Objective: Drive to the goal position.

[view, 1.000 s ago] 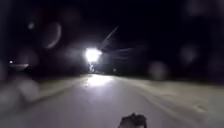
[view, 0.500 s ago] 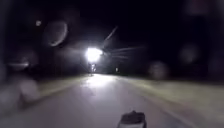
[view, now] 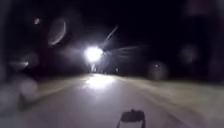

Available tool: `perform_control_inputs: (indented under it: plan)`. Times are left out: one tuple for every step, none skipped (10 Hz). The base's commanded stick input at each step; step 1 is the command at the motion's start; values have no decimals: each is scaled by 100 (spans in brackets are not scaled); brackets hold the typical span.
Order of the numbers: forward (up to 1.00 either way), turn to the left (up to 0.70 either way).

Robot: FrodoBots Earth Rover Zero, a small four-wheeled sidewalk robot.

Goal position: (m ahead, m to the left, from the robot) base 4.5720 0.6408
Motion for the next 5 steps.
perform_control_inputs:
  plan:
    - [100, 14]
    - [100, 14]
    - [100, 15]
    - [100, 15]
    - [100, 15]
